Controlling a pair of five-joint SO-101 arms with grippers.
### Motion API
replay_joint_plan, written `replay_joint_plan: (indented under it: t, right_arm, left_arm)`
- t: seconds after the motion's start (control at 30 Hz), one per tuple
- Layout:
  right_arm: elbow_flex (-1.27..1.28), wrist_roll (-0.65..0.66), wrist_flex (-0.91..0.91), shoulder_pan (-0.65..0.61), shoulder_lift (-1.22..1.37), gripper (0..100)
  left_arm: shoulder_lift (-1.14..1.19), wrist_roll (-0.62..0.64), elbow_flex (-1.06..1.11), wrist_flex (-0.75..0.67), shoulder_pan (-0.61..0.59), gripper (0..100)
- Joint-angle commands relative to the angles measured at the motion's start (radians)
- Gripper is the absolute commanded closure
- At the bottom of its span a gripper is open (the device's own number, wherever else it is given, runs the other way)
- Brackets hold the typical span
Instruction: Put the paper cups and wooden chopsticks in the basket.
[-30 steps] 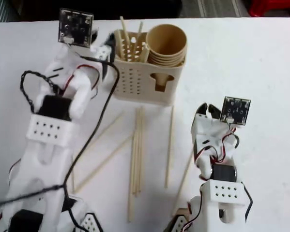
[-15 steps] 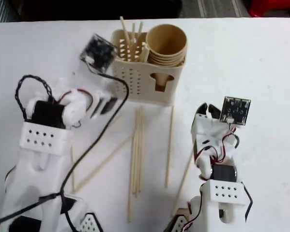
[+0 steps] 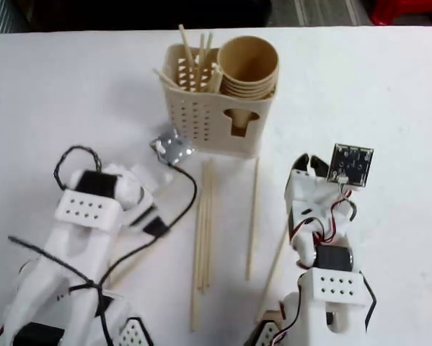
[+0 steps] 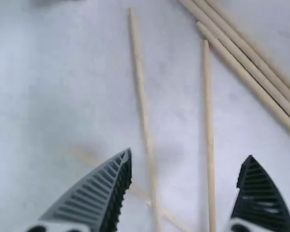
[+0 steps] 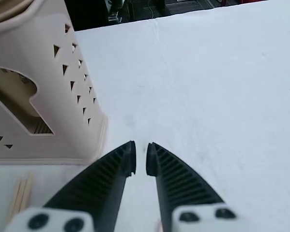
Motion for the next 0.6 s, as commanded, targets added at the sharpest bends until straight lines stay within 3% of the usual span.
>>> replay_joint_plan:
  t: [0.0, 0.43, 0.57]
  right_arm:
    - [-0.009, 0.009, -0.019, -0.001, -0.019, 94.2]
    - [-0.009, 0.009, -0.019, -0.001, -0.019, 94.2]
    - [-0.009, 0.009, -0.019, -0.001, -0.019, 94.2]
  left_arm:
    - [-0.031, -0.009, 0.058, -0.08, -0.015, 66]
    - [-0.03, -0.029, 0.273, -0.207, -0.015, 66]
    - [-0.033, -0.023, 0.279, -0.236, -0.031, 71]
